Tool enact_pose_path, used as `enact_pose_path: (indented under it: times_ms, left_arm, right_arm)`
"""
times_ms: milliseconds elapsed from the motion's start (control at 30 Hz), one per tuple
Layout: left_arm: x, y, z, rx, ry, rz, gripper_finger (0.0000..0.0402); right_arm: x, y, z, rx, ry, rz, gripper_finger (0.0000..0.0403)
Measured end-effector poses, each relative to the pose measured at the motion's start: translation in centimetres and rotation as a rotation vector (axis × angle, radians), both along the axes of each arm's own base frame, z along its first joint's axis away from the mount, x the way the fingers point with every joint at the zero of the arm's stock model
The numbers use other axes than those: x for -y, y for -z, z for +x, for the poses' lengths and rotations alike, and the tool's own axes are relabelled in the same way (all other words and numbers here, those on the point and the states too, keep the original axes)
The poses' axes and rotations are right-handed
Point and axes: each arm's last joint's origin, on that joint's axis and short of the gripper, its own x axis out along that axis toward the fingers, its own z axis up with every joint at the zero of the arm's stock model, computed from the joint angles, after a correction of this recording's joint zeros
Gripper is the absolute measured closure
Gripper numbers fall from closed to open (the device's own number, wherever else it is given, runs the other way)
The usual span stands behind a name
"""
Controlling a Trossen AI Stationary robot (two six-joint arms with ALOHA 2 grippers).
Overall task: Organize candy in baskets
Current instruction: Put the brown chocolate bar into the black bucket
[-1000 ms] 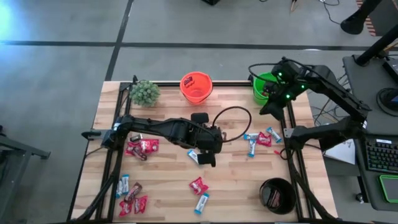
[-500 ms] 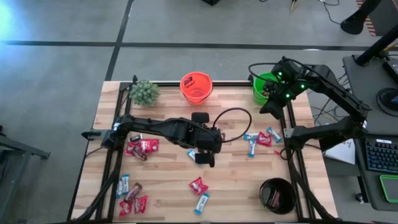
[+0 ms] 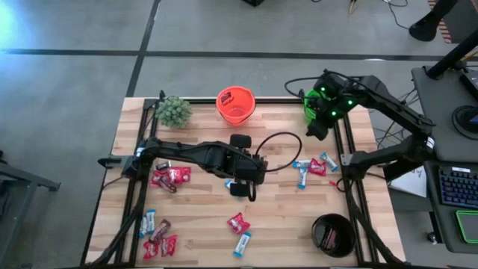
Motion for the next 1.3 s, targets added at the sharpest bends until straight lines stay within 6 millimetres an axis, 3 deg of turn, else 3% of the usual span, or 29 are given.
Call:
enact_pose_path:
  times_ms: [567, 1300]
  left_arm:
    - [-0.4, -1.8, -1.6, 0.015, -0.001, -0.004, 0.0395]
    - [-0.5, -2.5, -2.1, 0.034, 0.005, -0.006, 0.0398]
  right_arm:
    - [-2.4, 0.2, 1.5, -0.003, -0.168, -0.009, 0.0344]
    - [-2.2, 0.4, 1.9, -0.028, -0.1, -0.035, 0.0353]
